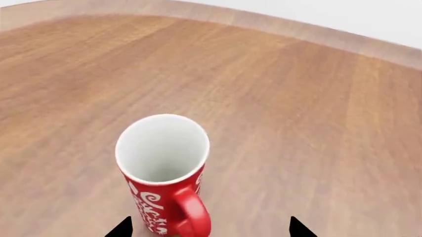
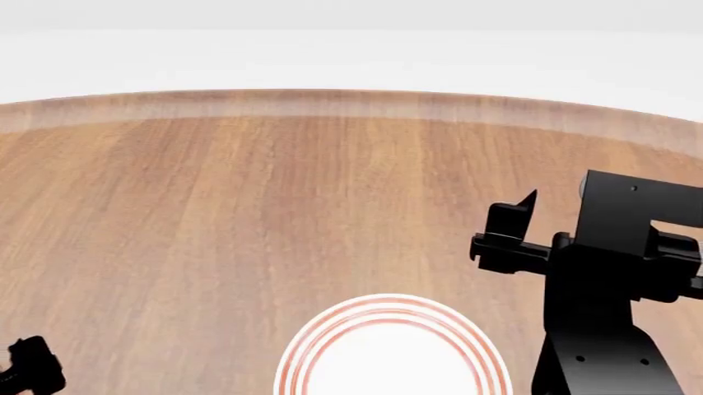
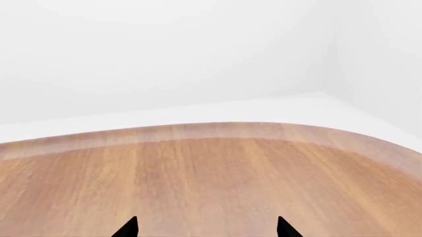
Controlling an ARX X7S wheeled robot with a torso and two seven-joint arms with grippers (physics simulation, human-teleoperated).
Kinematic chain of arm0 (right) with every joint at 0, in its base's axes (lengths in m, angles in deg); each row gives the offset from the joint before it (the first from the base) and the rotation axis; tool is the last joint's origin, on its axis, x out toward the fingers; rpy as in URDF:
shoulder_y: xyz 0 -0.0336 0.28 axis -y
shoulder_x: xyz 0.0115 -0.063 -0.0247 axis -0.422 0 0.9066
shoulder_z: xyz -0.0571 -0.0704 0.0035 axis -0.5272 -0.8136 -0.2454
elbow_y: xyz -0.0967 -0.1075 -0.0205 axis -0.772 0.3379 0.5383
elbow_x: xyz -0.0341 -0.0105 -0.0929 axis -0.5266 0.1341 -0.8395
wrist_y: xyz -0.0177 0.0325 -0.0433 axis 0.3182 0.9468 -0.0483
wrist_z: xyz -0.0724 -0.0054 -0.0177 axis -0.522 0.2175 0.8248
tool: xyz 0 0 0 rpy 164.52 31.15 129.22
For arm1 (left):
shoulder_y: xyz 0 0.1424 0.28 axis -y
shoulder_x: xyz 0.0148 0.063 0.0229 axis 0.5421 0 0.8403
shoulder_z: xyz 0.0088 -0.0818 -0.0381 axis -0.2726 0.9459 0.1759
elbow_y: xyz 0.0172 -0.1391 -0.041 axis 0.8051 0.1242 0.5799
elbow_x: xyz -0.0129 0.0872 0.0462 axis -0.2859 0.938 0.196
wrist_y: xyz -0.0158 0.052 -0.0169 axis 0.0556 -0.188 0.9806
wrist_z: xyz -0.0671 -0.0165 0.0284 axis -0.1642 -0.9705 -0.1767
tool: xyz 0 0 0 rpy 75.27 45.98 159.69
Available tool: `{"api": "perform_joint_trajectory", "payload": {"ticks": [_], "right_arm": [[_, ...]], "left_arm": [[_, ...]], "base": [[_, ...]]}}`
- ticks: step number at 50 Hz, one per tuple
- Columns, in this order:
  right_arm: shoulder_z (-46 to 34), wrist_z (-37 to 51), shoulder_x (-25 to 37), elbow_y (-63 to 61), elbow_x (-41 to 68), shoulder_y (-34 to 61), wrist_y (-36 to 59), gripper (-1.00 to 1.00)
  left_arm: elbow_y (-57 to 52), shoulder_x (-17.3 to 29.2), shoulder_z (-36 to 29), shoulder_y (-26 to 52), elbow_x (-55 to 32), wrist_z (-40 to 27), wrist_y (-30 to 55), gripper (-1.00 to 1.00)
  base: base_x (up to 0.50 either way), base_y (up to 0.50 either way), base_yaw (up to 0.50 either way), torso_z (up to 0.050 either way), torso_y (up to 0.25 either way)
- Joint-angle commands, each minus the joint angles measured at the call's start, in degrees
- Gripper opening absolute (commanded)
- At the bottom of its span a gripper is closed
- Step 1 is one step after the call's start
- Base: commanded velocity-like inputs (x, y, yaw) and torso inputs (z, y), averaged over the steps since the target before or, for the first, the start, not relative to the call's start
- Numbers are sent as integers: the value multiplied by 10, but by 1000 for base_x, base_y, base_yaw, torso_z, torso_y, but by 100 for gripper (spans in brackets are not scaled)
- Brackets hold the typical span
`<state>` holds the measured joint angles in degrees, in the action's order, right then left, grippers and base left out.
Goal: Pick up the red mug and put it on the plate
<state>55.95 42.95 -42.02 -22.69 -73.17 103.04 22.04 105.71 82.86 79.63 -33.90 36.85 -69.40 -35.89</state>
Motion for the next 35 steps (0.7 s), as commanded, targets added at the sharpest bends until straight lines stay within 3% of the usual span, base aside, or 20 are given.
{"api": "perform_joint_trajectory", "payload": {"ticks": [1,17,35], "right_arm": [[-1,1,1,3,3,0,-2,100],[-4,1,1,14,7,-3,-12,100],[-7,-1,1,34,11,-3,-26,100]], "left_arm": [[42,2,-15,27,9,2,-5,100],[236,7,-28,103,29,19,-81,100],[323,10,-24,136,28,25,-115,100]], "base": [[0,0,0,0,0],[0,0,0,0,0],[0,0,0,0,0]]}}
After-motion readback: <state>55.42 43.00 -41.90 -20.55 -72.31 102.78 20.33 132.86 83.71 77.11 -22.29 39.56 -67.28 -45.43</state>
